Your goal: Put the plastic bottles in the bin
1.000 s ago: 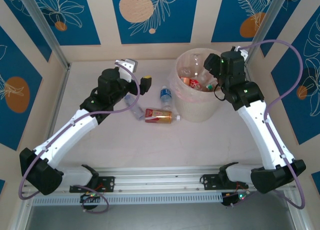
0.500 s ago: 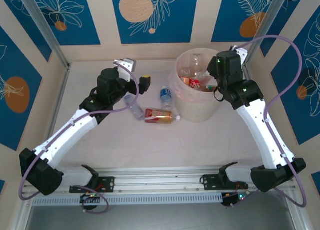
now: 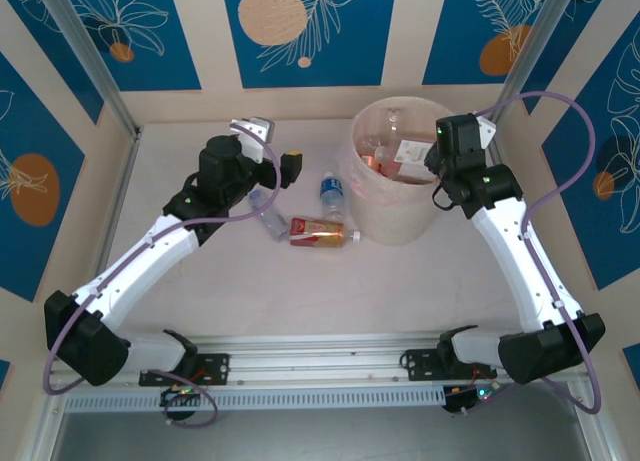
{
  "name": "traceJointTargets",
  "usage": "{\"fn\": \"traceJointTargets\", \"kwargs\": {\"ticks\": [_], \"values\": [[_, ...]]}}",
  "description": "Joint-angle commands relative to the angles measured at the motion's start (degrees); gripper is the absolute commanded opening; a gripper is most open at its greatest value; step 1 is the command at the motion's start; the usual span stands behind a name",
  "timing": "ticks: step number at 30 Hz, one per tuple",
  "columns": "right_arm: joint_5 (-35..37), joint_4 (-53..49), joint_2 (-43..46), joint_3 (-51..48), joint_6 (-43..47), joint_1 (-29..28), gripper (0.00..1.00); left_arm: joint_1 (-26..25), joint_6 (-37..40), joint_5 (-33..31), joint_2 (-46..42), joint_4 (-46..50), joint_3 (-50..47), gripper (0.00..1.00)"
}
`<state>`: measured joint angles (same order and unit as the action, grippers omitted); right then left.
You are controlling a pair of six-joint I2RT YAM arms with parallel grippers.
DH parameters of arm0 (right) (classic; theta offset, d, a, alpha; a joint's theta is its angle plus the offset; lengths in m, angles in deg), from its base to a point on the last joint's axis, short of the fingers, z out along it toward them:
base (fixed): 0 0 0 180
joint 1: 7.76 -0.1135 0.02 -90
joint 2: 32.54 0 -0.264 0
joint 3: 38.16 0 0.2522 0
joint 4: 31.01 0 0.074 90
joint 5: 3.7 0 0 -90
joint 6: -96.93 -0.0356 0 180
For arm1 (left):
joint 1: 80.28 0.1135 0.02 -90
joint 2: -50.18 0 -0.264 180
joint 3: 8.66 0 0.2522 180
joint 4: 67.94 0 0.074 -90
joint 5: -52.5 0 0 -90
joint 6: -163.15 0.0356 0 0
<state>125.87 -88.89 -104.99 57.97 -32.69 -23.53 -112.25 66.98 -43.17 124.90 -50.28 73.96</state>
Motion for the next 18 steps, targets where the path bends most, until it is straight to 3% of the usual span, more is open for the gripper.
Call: {"fn": "traceJointTargets", "kwargs": {"ticks": [1,11,15,18], "values": [[-4.88,0.07,0.55,0.16,1.42,0.05,0.40,0.61,-1.27,-0.13,0.33,-0.81,2.18,1.00],[-4.68,-1.00,1.92,4.80,4.66,-0.60,0.51,1.41,-2.58,-2.03,1.05,2.84,4.16,1.00],[-5.71,-0.37,3.24,6.83,7.81,-2.94,0.65,4.93,-10.58,-5.94,6.30,16.38,11.03,0.99],[-7.55,-0.35,3.80,8.62,10.97,-4.97,0.76,9.53,-20.22,-4.78,10.90,25.84,13.76,1.00]]}}
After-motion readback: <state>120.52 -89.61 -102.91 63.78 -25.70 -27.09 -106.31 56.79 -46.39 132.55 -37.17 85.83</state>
